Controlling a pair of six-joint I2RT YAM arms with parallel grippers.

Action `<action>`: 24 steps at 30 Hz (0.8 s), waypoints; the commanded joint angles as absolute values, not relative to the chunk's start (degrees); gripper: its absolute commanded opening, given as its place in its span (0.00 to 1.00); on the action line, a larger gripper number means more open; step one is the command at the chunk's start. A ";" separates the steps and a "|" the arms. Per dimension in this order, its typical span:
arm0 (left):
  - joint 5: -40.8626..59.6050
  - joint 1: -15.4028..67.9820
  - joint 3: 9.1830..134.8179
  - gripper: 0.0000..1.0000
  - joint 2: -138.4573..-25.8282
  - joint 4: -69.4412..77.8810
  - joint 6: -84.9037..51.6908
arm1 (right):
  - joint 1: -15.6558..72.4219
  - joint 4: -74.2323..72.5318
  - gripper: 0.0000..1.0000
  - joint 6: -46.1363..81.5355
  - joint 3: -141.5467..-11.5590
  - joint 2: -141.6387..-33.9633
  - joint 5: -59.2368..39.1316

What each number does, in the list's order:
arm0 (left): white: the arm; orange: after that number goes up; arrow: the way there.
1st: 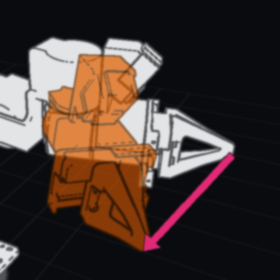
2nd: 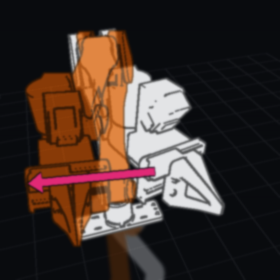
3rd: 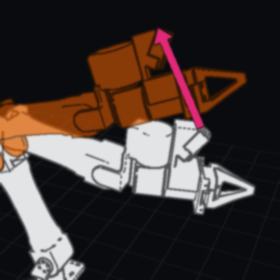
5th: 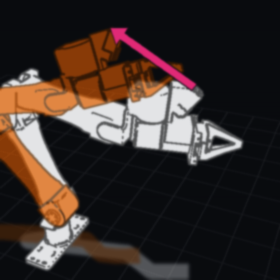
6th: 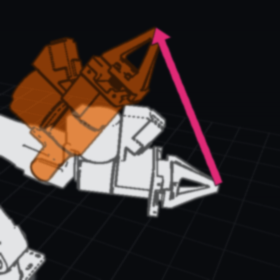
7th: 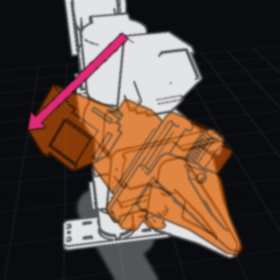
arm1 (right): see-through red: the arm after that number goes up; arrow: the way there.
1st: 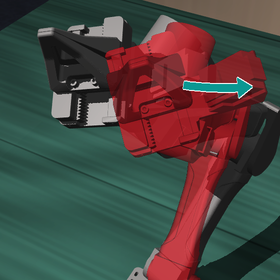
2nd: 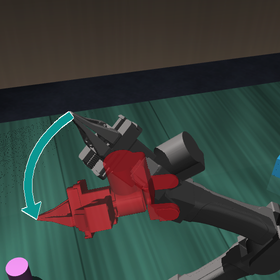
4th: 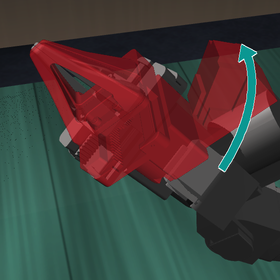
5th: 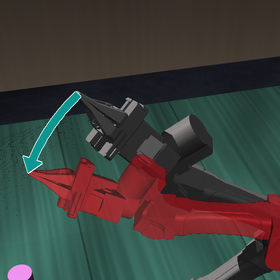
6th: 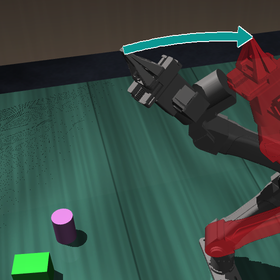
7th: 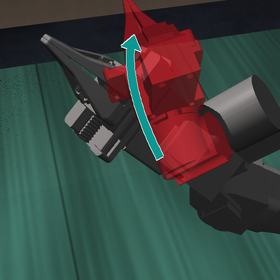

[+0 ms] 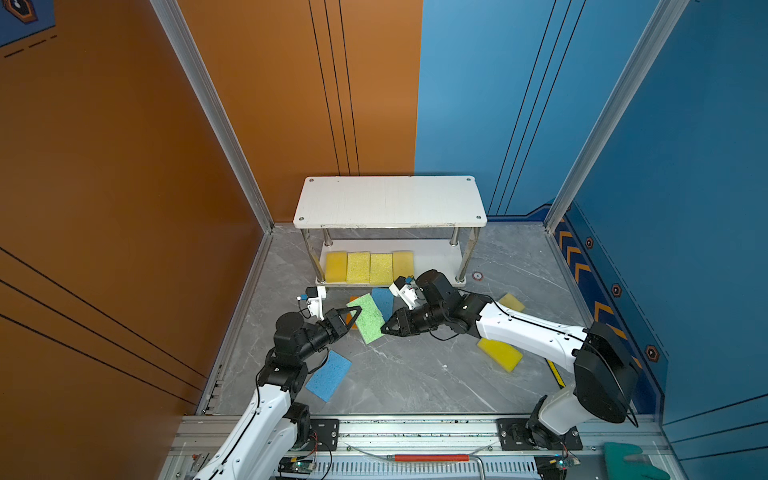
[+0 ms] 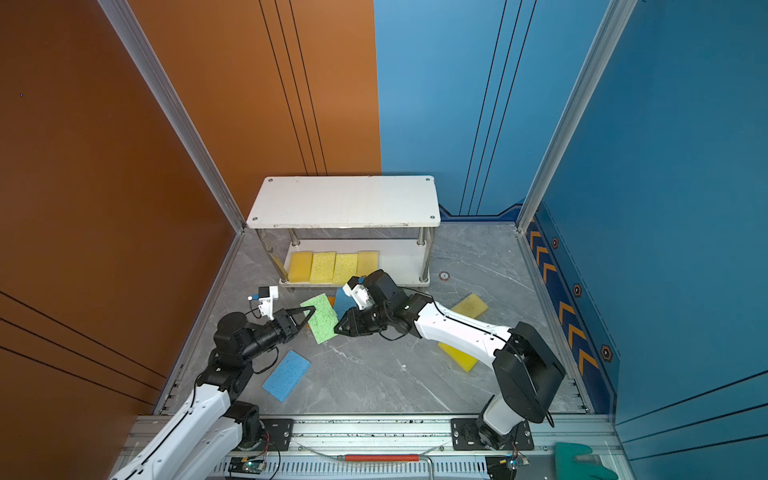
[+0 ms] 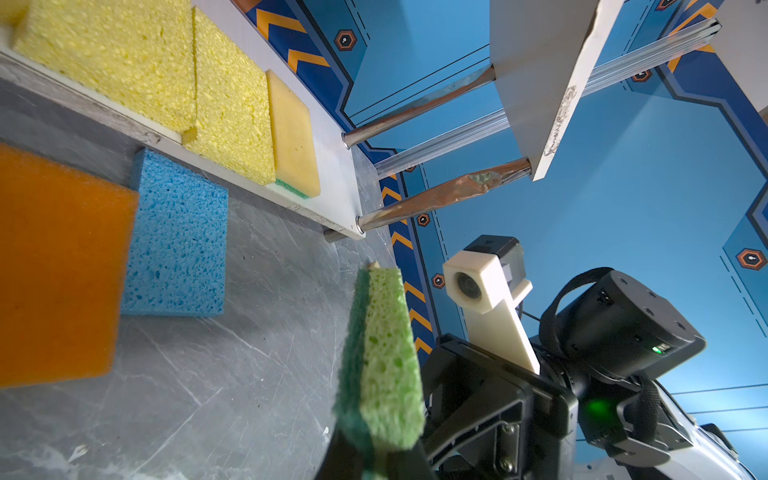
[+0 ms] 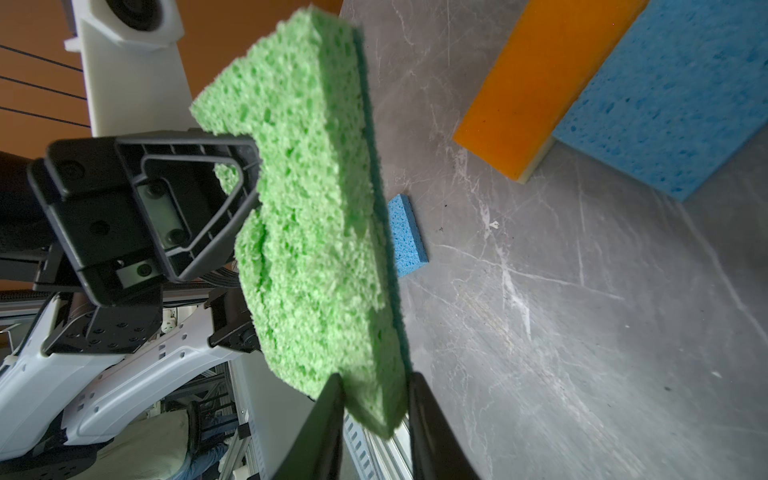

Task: Place and organize the cleaning sponges onto the shelf
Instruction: 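Lift the green sponge upright toward the left gripper while the left approaches, then carry the green sponge to the lower shelf tier while the left withdraws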

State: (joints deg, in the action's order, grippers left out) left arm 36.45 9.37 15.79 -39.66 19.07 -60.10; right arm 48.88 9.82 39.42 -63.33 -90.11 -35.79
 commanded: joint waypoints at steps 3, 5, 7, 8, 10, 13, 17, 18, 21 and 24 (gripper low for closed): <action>36.17 8.65 14.88 0.04 -38.74 20.04 -60.51 | 49.75 8.06 0.16 39.62 -63.19 -89.83 -36.18; 36.22 8.62 14.87 0.05 -38.69 20.04 -60.48 | 49.79 8.07 0.11 39.61 -62.92 -89.74 -36.01; 36.33 8.59 14.97 0.04 -38.78 20.04 -60.53 | 49.70 8.08 0.07 39.56 -62.59 -89.52 -35.64; 36.37 8.57 14.88 0.04 -38.80 20.04 -60.45 | 49.75 8.09 0.06 39.56 -62.45 -89.40 -35.39; 36.64 8.36 14.88 0.08 -39.07 20.04 -60.41 | 49.68 8.08 0.05 39.59 -62.13 -88.84 -34.48; 36.96 7.91 15.78 0.38 -39.48 17.24 -59.29 | 49.01 8.53 0.04 40.16 -61.61 -88.00 -32.32; 36.93 7.26 19.18 0.63 -38.89 8.50 -54.28 | 47.44 8.49 0.02 41.84 -60.61 -86.82 -29.06; 36.44 7.12 20.77 0.69 -38.39 4.82 -52.22 | 46.96 8.61 0.02 42.37 -60.41 -86.52 -27.61; 34.50 6.11 26.34 0.81 -36.56 -6.27 -45.27 | 45.85 10.03 0.02 43.38 -60.34 -85.54 -22.08; 31.37 4.53 32.78 0.85 -35.05 -18.58 -38.15 | 44.31 11.17 0.02 44.72 -60.15 -84.78 -16.89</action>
State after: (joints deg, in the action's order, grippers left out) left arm 34.61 5.78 27.53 -36.88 -5.08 -47.70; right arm 45.43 9.61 42.61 -60.77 -86.87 -24.45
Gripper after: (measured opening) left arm 0.848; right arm 0.048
